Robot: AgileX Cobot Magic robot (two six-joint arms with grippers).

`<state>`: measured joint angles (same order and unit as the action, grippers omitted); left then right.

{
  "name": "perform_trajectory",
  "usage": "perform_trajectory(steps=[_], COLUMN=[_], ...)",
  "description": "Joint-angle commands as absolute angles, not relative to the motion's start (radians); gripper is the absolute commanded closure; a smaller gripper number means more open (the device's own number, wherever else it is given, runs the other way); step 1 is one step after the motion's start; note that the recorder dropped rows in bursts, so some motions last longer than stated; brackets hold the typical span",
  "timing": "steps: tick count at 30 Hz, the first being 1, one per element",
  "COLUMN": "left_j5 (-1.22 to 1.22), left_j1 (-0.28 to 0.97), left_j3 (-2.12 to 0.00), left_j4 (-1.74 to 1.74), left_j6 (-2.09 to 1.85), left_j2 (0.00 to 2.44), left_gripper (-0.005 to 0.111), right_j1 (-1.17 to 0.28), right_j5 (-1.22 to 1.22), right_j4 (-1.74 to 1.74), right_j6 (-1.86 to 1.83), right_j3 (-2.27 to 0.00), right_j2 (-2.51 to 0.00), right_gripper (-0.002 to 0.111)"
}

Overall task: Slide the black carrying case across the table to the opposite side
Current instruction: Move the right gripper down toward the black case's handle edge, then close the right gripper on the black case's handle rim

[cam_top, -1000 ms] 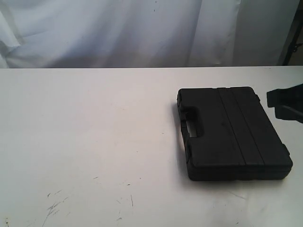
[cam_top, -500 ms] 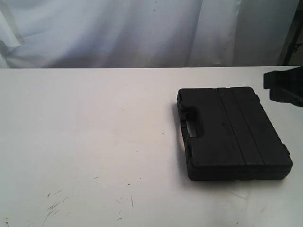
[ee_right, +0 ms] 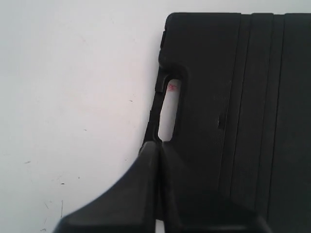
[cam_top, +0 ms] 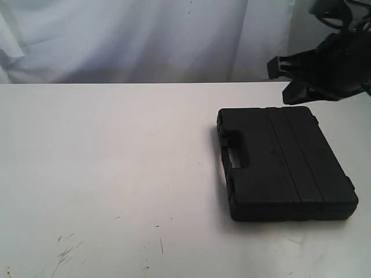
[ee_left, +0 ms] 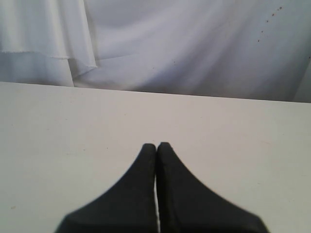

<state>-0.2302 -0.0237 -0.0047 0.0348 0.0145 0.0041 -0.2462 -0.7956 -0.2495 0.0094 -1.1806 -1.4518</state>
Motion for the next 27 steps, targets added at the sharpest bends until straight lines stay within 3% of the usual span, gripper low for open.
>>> perform_trajectory(steps=[1, 18, 27], left_j5=[-0.221, -0.221, -0.221], left_j1=[-0.024, -0.024, -0.024], left_j3=[0.000, 0.000, 0.000], left_j4=[0.034, 0.034, 0.034], left_j6=[0.018, 0.018, 0.018], left_j2=[0.000, 0.000, 0.000], left_gripper=[0.107, 0.107, 0.107], right_j1=[-0.280, -0.349, -0.357], right_j5=[-0.851, -1.006, -1.005], right_j4=[-0.189, -0.113, -0.111], right_j6=[0.080, 0.220, 0.236], right_j3=[-1.265, -1.593, -1.655], right_j2=[-1.554, -1.883, -1.983], right_gripper=[0.108, 0.108, 0.108])
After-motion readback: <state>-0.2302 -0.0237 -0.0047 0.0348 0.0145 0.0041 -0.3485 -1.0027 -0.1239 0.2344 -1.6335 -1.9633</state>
